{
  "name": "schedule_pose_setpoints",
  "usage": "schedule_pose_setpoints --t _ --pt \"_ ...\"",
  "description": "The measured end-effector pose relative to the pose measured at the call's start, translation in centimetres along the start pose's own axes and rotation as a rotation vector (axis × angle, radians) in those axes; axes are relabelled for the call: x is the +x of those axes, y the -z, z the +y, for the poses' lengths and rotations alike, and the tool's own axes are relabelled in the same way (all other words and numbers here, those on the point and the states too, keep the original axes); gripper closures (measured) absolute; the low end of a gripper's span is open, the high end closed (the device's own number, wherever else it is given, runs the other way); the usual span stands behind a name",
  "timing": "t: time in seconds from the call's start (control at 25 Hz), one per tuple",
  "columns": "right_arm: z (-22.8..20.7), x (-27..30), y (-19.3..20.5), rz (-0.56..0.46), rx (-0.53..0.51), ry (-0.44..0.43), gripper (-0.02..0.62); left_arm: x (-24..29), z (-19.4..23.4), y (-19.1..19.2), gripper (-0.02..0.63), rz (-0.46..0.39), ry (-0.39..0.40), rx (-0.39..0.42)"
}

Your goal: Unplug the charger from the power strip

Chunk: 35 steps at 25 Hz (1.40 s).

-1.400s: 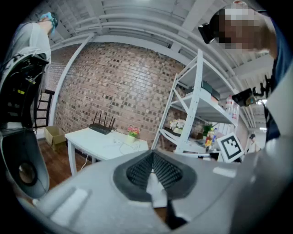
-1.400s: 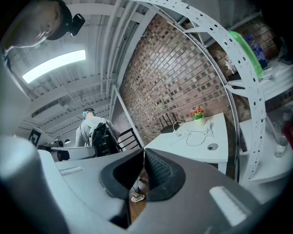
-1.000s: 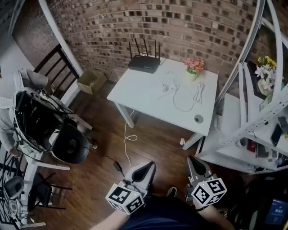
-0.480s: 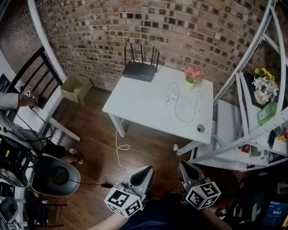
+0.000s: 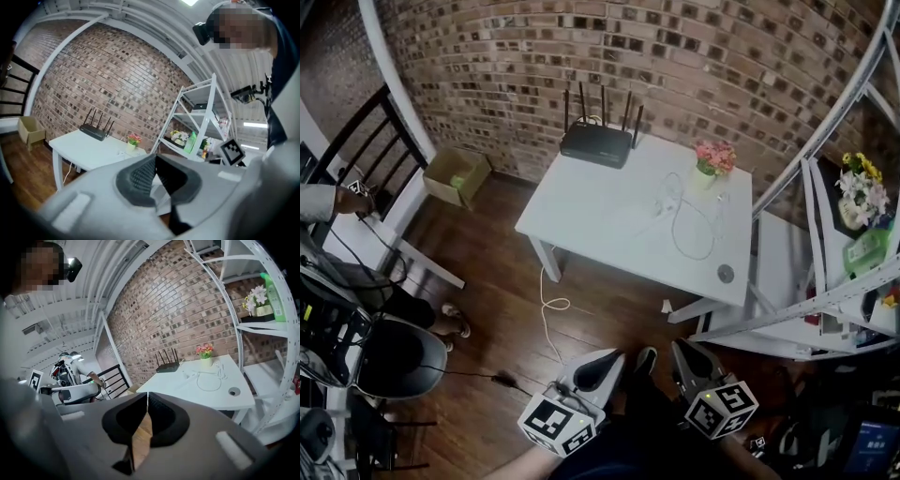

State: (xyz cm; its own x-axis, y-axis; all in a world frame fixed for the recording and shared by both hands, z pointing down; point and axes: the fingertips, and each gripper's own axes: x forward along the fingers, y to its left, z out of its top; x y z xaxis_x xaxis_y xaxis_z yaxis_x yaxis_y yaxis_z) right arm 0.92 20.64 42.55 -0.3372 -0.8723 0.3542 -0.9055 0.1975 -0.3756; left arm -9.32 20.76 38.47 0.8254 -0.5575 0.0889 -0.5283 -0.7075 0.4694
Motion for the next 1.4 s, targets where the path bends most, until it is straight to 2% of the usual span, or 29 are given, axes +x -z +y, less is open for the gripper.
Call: schedule_pose_setpoints --t 0.24,0.48,0.68,0.88,1.04,1.16,1.32,1.4 --pt "-1.4 3.1 -1.2 -0.005 -0.006 -0.077 0.582 2.7 1.8 -0.2 0.601 -0.002 -0.076 0.008" --pt "-7.3 6.4 -5.0 -0.031 0.013 -0.108 0.583 9.5 3.0 -0.6 0.600 0.013 -0.115 0.050" --pt "-13.3 8.3 -10.1 -0.074 -0.013 -0.107 0.581 16.3 3.9 -3.5 0.601 -0.004 -0.170 0.074" --pt "-16.8 10.5 -11.9 -0.061 -0.037 -0.103 0.581 20.0 6.2 -4.2 0.600 -0.008 -0.220 0.117" --pt "-18.6 12.8 -12.0 -0.023 -0.045 -0.087 0.581 21.4 9.8 -3.8 0.600 0.035 -0.278 0.132" --pt "-19.1 15.3 -11.7 0.003 -0.091 -0.072 0.581 22.4 13.1 -3.4 0.600 0.069 -0.302 0.160" --pt "-19.4 18.6 -11.0 0.042 -0.154 -0.042 0.578 24.0 16.7 -2.1 0.596 0.132 -0.275 0.184" --pt "-19.5 20.1 -10.8 0.055 -0.176 -0.028 0.571 24.7 18.5 -1.6 0.567 0.170 -0.263 0.209"
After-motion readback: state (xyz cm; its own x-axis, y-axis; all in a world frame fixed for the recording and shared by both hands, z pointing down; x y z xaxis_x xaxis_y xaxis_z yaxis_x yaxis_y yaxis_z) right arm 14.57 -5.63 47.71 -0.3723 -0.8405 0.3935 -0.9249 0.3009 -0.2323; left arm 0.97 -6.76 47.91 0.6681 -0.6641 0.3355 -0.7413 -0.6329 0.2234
